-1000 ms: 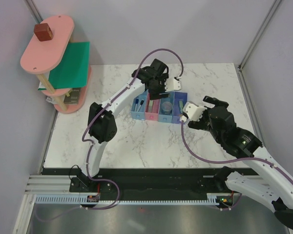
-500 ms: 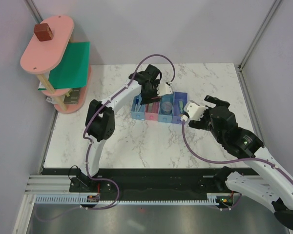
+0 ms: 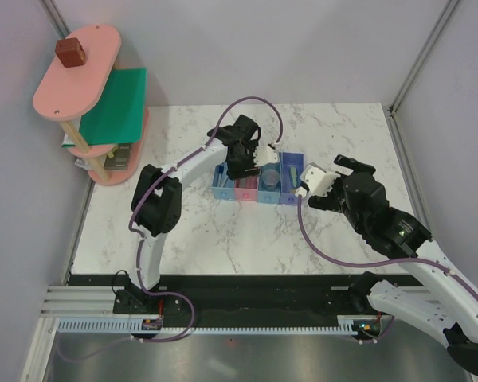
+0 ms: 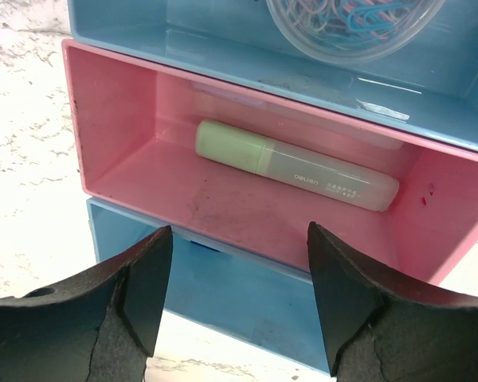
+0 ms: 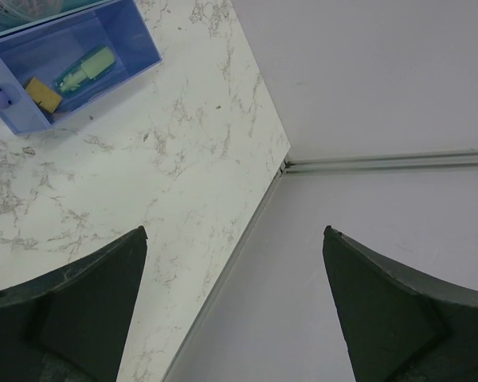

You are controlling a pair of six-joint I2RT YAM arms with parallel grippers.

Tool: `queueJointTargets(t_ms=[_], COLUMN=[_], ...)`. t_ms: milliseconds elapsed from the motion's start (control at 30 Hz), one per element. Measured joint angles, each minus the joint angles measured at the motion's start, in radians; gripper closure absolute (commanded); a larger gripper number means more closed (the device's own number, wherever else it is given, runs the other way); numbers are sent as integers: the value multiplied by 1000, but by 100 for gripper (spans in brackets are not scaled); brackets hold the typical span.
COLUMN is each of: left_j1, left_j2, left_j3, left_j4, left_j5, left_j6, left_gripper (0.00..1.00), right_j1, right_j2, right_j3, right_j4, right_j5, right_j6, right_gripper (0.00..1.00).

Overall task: Sort the stationery into containers
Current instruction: Move the storage box to the center of the board.

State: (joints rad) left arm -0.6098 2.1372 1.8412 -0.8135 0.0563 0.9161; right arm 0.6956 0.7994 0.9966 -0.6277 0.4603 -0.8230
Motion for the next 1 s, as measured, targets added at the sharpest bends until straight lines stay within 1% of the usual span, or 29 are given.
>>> queueJointTargets(t_ms=[167, 467, 1000], left_j1=[-6, -10, -28], left_j2=[-26, -29, -77], left_j3=[-33, -36, -81], left_j4=[-3, -9, -72], left_j5=[6, 6, 36], left_j6=[-17, -44, -84], left_gripper=[27, 27, 30], right_j1=[0, 0, 0], right_j2=[0, 0, -7], right_j3=[0, 0, 1], right_j4=[0, 0, 0], right_j5=[-1, -3, -10], right_j6=[0, 0, 0], right_gripper=[2, 2, 2])
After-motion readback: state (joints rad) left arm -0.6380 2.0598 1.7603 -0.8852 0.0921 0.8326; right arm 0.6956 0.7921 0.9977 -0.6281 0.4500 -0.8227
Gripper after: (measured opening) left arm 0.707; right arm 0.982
